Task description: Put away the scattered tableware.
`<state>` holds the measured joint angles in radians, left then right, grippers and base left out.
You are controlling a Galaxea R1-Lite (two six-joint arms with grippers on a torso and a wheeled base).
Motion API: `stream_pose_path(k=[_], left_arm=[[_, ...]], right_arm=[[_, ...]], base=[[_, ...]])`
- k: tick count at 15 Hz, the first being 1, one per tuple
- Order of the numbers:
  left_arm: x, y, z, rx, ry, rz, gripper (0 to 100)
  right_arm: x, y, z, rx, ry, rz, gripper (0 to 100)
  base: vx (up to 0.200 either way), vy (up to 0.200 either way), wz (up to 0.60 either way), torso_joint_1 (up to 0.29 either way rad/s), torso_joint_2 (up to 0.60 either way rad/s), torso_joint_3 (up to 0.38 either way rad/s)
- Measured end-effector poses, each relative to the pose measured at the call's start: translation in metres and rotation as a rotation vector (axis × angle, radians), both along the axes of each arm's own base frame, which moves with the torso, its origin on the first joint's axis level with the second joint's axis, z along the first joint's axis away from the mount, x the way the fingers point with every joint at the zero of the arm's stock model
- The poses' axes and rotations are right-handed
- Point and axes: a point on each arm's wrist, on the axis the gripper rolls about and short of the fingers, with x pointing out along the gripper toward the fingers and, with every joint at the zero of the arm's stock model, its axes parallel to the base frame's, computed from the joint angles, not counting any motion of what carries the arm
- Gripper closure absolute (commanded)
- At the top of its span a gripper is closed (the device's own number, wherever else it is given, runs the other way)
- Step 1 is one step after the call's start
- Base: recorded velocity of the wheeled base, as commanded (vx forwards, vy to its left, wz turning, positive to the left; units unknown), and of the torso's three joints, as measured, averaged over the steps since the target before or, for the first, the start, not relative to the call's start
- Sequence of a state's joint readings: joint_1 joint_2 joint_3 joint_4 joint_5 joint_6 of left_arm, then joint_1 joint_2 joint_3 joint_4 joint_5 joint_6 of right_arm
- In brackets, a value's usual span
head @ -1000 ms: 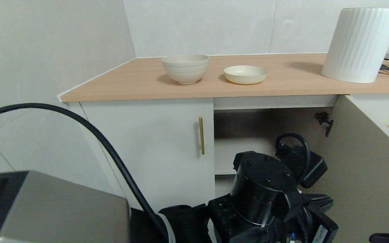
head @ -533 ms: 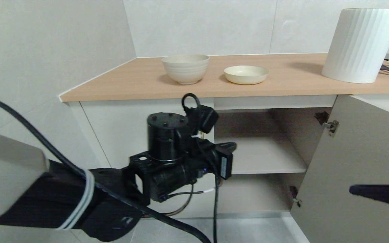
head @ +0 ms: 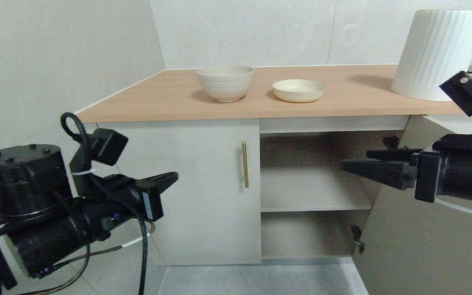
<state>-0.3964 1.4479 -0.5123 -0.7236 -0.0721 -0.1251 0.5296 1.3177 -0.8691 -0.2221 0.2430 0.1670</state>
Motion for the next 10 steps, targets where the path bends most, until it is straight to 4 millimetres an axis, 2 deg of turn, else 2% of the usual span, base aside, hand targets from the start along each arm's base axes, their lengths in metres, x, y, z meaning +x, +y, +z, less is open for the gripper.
stream_pose_path(k=[3, 4, 7, 10], left_arm=[[-0.019, 0.015, 0.002, 0.052, 0.051, 0.019, 100], [-0.022, 0.017, 0.007, 0.058, 0.051, 0.02, 0], [-0.026, 0.019, 0.027, 0.042, 0.008, 0.024, 0], [-0.031, 0.021, 0.035, 0.036, -0.006, 0.028, 0]], right_arm=[[-0.002, 0.002, -0.003, -0.049, 0.07, -0.009, 0], [-0.002, 0.002, -0.001, -0.056, 0.065, -0.034, 0], [-0.003, 0.006, 0.001, -0.063, 0.056, -0.052, 0], [-0.004, 0.007, 0.003, -0.063, 0.051, -0.056, 0]], base=[[0.0, 0.0, 0.0, 0.0, 0.0, 0.0], [0.0, 0.0, 0.0, 0.0, 0.0, 0.0], [0.0, 0.0, 0.0, 0.0, 0.0, 0.0], [0.0, 0.0, 0.0, 0.0, 0.0, 0.0]])
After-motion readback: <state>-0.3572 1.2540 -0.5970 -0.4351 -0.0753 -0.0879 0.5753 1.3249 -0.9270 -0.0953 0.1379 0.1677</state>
